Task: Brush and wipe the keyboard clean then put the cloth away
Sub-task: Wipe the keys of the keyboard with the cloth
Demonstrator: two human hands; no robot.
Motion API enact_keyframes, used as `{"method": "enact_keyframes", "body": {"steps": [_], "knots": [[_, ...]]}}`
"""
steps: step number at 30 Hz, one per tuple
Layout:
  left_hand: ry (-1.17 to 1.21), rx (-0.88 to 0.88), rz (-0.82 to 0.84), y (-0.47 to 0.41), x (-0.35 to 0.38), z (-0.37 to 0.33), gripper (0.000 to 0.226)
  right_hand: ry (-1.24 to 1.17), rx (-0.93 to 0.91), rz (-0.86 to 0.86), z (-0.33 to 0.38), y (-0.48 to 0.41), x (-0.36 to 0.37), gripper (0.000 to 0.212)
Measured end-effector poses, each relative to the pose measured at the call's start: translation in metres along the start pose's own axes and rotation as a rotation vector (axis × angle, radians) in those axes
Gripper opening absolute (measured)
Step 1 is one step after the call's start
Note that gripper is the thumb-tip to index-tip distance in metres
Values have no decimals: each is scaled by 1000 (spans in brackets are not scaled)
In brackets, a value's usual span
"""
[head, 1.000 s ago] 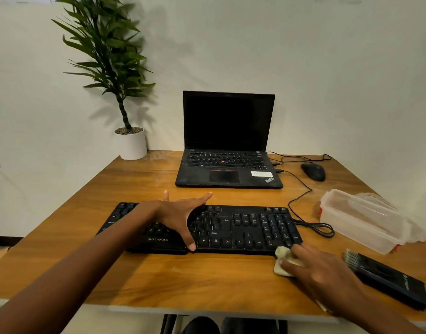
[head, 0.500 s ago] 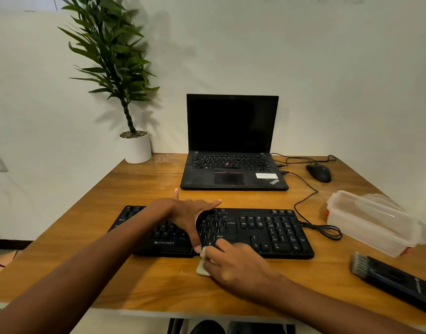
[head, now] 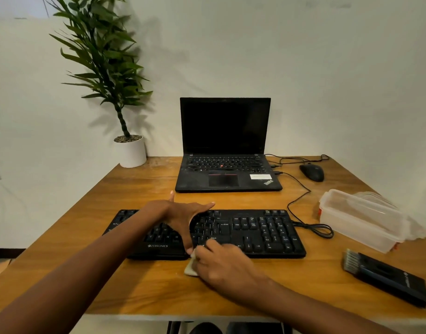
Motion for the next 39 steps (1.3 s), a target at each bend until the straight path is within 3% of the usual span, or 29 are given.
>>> {"method": "enact_keyframes", "body": {"steps": [8, 11, 15, 19, 26, 35, 39], "knots": [[-6, -15, 47, -5, -3, -1, 126, -228, 506, -15, -57, 135, -2, 60], [-20, -22, 43, -7, -2, 0, 128, -291, 743, -96, -63, 157, 5, 53], [-95, -25, -26, -15, 5, 5, 134, -462, 1047, -213, -70, 148, 12, 28], [-89, 1, -48, -19, 6, 9, 133, -538, 1204, -224, -105, 116, 19, 20], [-83, 0, -60, -17, 6, 9, 130, -622, 1291, -109, -171, 56, 15, 24], [-98, -17, -65, -15, 6, 3, 132, -732, 1153, 30, -127, 112, 8, 29], [-85, -17, -53, -14, 7, 4, 132, -755, 1184, -63, -155, 83, 14, 31]]}}
Point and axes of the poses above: each hand's wrist, its own y-axis away from the middle knuckle, its own x-axis out of the palm, z = x × y, the point moved 1 cm from there along -y, towards the middle knuckle, and after that the axes turned 12 degrees about z, right-handed, at the moved point
